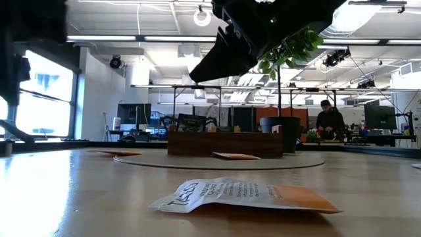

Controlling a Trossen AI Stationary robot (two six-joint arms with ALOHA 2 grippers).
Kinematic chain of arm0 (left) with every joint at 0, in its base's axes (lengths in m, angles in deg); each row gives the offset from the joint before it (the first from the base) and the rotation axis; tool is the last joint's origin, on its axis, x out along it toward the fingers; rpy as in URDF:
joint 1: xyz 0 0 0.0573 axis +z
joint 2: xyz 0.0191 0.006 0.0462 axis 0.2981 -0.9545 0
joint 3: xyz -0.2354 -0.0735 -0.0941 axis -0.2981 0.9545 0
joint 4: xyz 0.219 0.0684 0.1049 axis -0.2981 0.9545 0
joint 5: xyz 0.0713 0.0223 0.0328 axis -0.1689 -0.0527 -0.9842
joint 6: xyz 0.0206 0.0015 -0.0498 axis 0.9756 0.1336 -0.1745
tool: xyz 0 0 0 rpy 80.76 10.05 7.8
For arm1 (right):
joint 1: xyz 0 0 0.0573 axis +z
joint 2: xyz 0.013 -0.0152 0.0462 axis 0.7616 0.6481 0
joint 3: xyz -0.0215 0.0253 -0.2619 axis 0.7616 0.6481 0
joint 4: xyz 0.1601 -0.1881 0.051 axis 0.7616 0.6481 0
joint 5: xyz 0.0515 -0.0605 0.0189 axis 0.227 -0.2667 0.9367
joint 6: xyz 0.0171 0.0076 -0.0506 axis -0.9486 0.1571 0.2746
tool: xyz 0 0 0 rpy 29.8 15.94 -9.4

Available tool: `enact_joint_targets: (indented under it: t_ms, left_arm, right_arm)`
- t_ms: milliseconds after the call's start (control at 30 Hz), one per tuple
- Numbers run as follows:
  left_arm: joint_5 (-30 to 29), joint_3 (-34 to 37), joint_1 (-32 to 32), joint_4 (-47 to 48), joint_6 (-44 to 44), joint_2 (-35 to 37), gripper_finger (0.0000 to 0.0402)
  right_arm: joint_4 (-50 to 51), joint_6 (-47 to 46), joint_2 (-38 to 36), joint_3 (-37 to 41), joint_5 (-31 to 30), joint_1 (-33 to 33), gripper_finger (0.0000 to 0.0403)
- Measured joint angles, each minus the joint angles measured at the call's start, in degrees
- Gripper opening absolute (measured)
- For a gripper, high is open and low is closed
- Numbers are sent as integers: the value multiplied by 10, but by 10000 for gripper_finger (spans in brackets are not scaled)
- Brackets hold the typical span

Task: Pick & Place Tea
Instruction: Put the orange tea bag into the middle area of the wooden organizer

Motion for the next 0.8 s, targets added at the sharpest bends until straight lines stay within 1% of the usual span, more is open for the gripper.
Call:
enact_joint_targets:
  t_ms: [67, 133, 200, 367, 567, 800]
  left_arm:
    - [-14, 0, -36, 11, -82, -21, 182]
    - [-12, 0, -64, 26, -161, -40, 182]
    - [3, 0, -87, 49, -218, -60, 182]
    - [63, 0, -109, 107, -310, -99, 182]
    - [61, 0, -128, 108, -357, -128, 182]
    - [49, -1, -128, 108, -364, -150, 182]
  right_arm:
    - [0, 0, 0, 0, 0, 0, 124]
    - [3, -6, 0, 0, 0, 0, 124]
    - [10, -23, 0, 0, 5, 0, 124]
    - [17, -35, 0, 0, 15, 1, 124]
    - [17, -35, 0, 0, 13, 1, 124]
    - [12, -15, 0, 0, 13, -4, 124]
